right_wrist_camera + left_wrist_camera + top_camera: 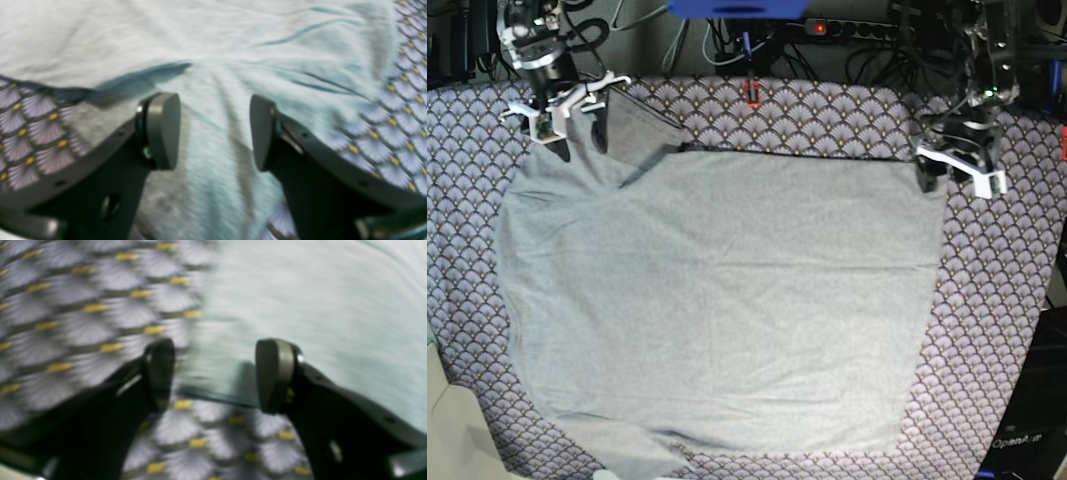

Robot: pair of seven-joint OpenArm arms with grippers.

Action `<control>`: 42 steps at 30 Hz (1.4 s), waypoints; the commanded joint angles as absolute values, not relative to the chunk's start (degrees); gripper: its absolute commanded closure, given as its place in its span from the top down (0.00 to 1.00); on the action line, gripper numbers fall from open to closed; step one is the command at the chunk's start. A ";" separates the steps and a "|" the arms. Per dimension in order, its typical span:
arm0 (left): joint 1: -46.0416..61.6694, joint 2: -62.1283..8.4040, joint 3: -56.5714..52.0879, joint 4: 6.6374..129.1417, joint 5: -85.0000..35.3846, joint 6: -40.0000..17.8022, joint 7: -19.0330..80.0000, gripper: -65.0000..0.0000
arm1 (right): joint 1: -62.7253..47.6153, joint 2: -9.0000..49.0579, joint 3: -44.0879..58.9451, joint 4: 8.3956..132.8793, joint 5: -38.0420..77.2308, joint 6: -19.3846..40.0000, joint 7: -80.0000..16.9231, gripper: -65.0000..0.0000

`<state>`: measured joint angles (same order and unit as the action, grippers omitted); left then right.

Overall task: Fold the T-shirt properly
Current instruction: 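Lower both grippers toward the collar edge of the grey shirt, then grasp the collar edge corners with both grippers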

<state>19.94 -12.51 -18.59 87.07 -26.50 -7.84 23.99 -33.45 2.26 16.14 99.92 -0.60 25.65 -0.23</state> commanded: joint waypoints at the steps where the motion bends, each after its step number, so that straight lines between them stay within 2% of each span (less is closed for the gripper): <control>1: 21.14 -13.05 -18.51 87.87 -26.86 -8.04 23.96 0.58 | -33.80 1.80 17.36 101.76 0.31 25.63 1.54 0.53; 9: 21.58 -12.70 -15.69 87.52 -26.86 -8.04 23.96 0.57 | -33.80 0.04 21.49 106.42 0.31 25.80 1.45 0.53; 10: 21.58 -12.70 -15.87 87.52 -26.86 -8.04 23.96 0.53 | -33.80 -0.04 22.11 106.42 0.31 25.80 1.45 0.53; 12: 21.67 -12.70 -16.13 87.43 -26.86 -7.87 23.96 0.38 | -33.19 -0.04 22.99 106.24 0.31 25.80 1.36 0.53; 16: 21.67 -12.70 -16.31 87.43 -26.68 -7.43 23.96 0.00 | -32.66 -0.04 24.22 104.40 0.48 25.89 0.92 0.53; 21: 21.23 -12.79 -16.31 87.43 -26.51 -7.43 27.12 0.00 | -33.10 0.22 27.47 102.99 13.23 28.00 -3.03 0.54; 26: 21.05 -12.70 -16.31 87.69 -26.68 -7.43 28.35 0.00 | -29.93 0.31 35.74 101.14 25.71 36.88 -20.00 0.54; 28: 21.05 -12.70 -16.31 87.96 -26.77 -7.43 28.44 0.00 | -28.79 -0.22 38.29 100.35 25.98 40.00 -26.33 0.53; 33: 20.97 -12.70 -16.31 87.96 -26.59 -7.43 28.44 0.00 | -27.65 -4.44 42.51 100.44 25.89 40.00 -32.57 0.53; 42: 20.53 -12.79 -16.31 87.87 -26.51 -7.43 28.53 0.00 | -28.09 -5.76 41.36 97.10 25.71 40.00 -34.68 0.53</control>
